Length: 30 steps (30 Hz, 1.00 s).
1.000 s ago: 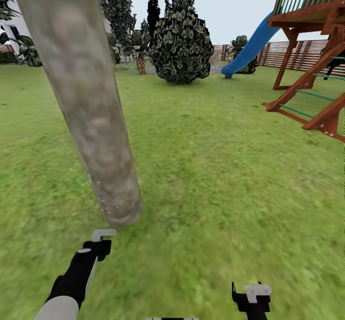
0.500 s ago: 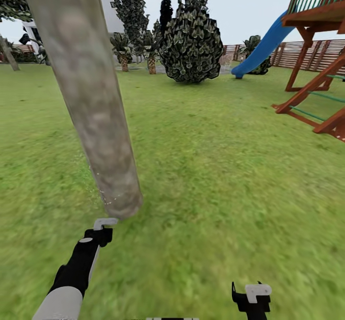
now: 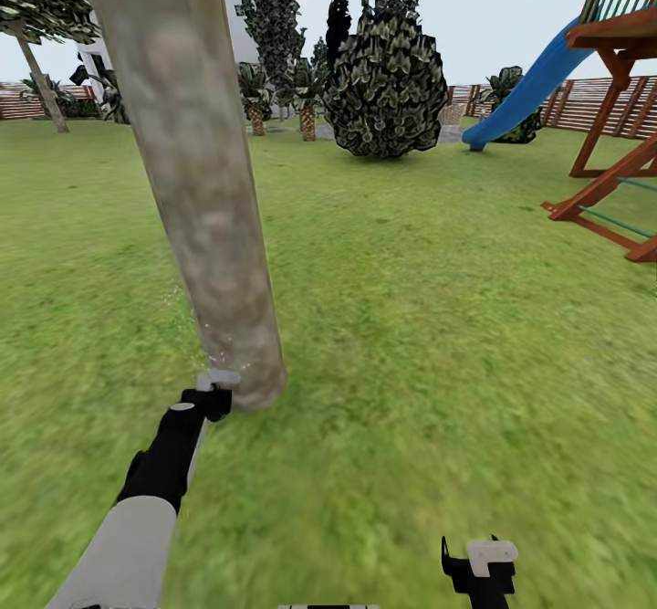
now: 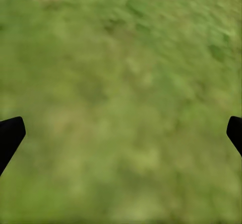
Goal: In the garden, pick up the pesticide atomizer on the floor and spray pesticide onto both trees until each tree trunk is fully covered.
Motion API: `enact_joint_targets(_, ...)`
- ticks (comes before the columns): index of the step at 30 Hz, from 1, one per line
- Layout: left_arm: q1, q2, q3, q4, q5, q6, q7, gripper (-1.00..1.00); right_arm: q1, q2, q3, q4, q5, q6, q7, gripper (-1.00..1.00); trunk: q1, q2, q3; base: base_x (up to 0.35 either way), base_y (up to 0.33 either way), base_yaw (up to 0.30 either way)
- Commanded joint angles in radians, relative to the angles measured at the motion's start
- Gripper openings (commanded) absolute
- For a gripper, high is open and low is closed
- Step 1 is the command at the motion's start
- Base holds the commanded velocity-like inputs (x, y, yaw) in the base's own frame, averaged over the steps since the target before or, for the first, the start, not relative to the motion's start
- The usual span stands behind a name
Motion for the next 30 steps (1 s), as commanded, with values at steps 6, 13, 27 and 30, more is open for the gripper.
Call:
enact_joint_targets(6,-0.013,-0.020,0.003,-0.004,0.016,0.000,0.000,-1.00,0.000,0.000,-0.001,0.000,0.000,0.000,0.000,1.00,0.000,0.000,0.000,-0.158,0.000,0.000)
enact_joint_targets(13,-0.113,0.006,0.008,-0.014,0.018,0.088,-0.011,-1.00,0.000,0.000,-0.001,0.000,0.000,0.001,0.000,1.00,0.000,0.000,0.000,-0.005,0.000,0.000)
enact_joint_targets(27,-0.124,-0.006,-0.100,-0.131,0.049,0.157,-0.040,-1.00,0.000,0.000,-0.002,-0.002,-0.002,0.000,-0.003,1.00,0.000,0.000,0.000,-0.027,0.000,0.113)
enact_joint_targets(30,-0.120,-0.011,-0.107,-0.153,0.049,0.159,-0.039,-1.00,0.000,0.000,-0.002,-0.002,-0.002,0.000,-0.002,1.00,0.000,0.000,0.000,-0.058,0.000,0.001)
